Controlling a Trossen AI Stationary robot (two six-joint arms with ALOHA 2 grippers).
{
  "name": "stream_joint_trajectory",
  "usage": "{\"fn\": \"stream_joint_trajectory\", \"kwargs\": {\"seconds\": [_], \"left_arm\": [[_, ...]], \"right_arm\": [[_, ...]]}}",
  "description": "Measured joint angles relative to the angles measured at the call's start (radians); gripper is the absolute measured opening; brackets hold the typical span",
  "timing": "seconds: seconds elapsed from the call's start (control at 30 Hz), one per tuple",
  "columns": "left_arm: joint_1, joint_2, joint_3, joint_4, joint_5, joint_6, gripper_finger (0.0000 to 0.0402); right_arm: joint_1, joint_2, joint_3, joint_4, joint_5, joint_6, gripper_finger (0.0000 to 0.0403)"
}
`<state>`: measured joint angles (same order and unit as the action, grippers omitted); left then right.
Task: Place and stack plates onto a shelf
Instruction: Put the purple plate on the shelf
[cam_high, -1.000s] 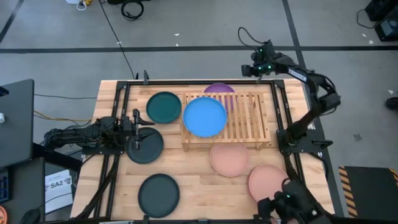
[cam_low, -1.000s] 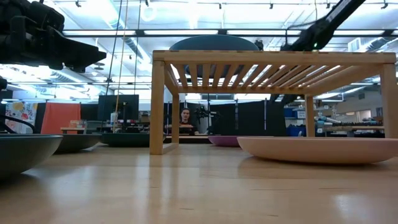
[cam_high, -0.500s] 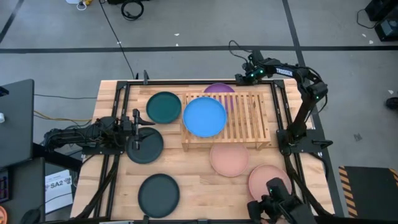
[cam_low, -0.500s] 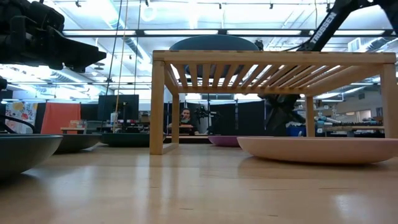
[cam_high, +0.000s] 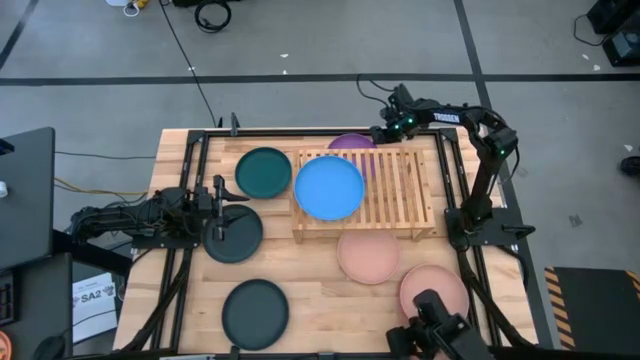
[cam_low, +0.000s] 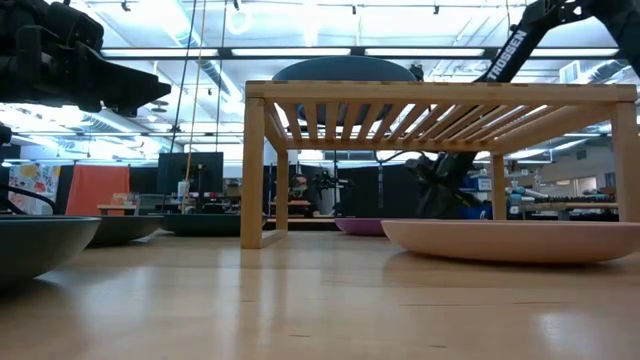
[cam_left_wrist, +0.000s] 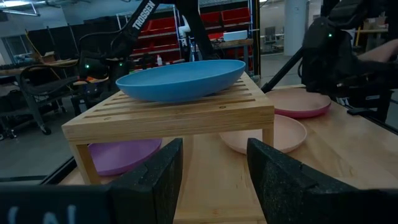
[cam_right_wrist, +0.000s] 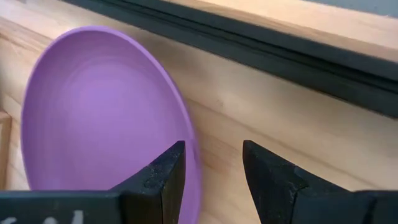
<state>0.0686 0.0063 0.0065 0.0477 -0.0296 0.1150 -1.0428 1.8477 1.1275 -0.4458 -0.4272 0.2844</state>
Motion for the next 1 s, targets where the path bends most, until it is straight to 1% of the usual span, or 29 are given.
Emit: {"fn": "stream_joint_trajectory", "kwargs": {"seconds": [0.23,0.4,0.53,0.8,1.0], "left_arm": [[0.000,0.000,0.000,0.000,0.000,0.000,0.0185],[0.000,0.000,0.000,0.000,0.000,0.000,0.0185],[0.000,0.000,0.000,0.000,0.000,0.000,0.0185],[0.000,0.000,0.000,0.000,0.000,0.000,0.0185],[0.000,0.000,0.000,0.000,0.000,0.000,0.0185]], "right_arm": [[0.034,0.000,0.000,0.000,0.019,-0.015,0.0165],[0.059,0.000,0.000,-0.001,0.071,-0.027,0.0165],[0.067,0.000,0.000,-0.001,0.090,-0.027,0.0165],[0.073,0.000,0.000,-0.001,0.097,-0.026,0.0165],[0.073,0.000,0.000,-0.002,0.143,-0.026,0.0146]]}}
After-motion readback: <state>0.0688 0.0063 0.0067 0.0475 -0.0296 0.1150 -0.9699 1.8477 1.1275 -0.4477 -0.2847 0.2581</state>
